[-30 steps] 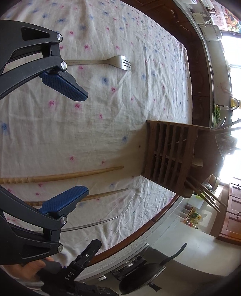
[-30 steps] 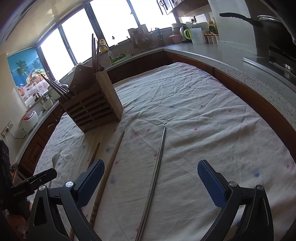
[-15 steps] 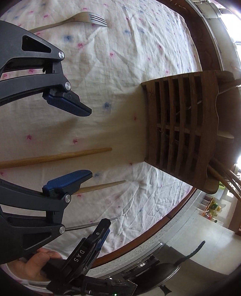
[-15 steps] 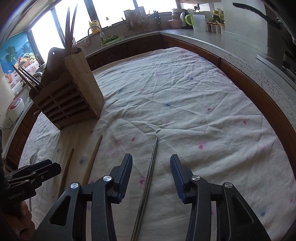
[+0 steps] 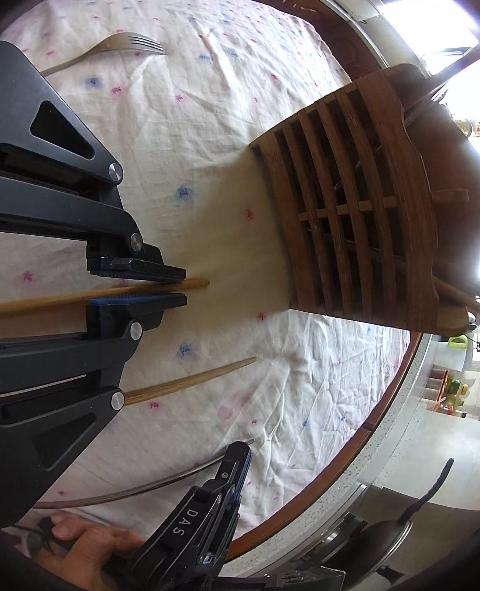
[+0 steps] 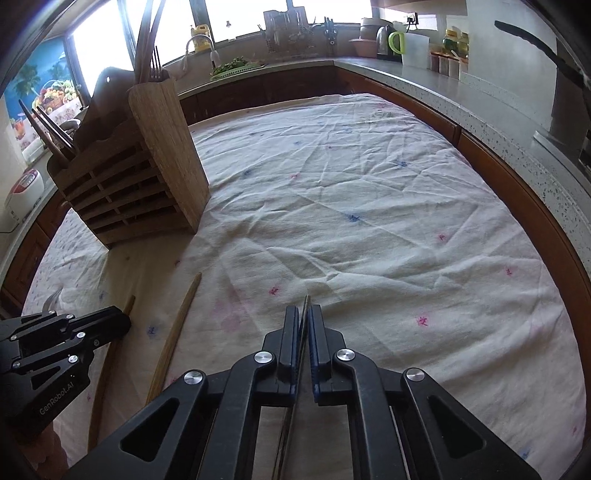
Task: Organize utensils
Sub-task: 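Close the left tool on a wooden chopstick while the right tool grasps a metal chopstick, then lift both chopsticks toward the wooden holder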
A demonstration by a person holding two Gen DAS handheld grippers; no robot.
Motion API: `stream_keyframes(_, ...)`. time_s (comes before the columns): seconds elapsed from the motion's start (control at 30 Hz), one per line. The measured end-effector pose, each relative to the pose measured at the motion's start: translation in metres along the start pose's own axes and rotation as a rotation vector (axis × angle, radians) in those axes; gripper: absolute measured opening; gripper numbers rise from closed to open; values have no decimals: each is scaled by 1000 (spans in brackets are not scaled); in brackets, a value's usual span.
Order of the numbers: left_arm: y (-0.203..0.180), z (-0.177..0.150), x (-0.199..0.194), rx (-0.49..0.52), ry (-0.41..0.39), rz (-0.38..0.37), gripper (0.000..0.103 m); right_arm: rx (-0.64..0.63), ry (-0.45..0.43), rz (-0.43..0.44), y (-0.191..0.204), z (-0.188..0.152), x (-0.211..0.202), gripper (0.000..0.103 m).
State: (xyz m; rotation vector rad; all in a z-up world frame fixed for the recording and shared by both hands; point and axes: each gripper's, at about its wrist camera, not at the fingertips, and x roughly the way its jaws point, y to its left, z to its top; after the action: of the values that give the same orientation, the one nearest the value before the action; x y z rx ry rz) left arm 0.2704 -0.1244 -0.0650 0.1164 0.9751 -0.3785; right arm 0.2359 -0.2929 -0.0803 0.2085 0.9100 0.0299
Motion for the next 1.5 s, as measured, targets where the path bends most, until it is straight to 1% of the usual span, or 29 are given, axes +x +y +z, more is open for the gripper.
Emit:
stream_keyframes(0.13,14,-4,-21,-58,-35,-52,5,23,-30,55,5,1,-20,4)
stream_keyframes(0.3,33,-12,-61,-113,-102,-90,5,21,-90,118,15,3,-53,4)
stream_keyframes(0.4,44,-16,-87,-152,-146,-118,5,11,-131,137,23,5,-75,4)
stream_keyframes(0.6,57,-22,-133,-194,-234,-139,5,-7,-217,176,36,12,-115,4)
stream_keyframes(0.87,70,-27,-184,-216,-338,-154,5,-43,-322,215,56,24,-160,4)
stream_keyframes(1.03,76,-28,-204,-222,-383,-151,5,-57,-361,234,63,31,-173,4)
stream_keyframes(1.2,81,-26,-215,-224,-411,-147,5,-75,-388,248,72,38,-181,4)
stream_keyframes(1.5,87,-18,-232,-229,-463,-133,5,-86,-420,267,79,50,-184,4)
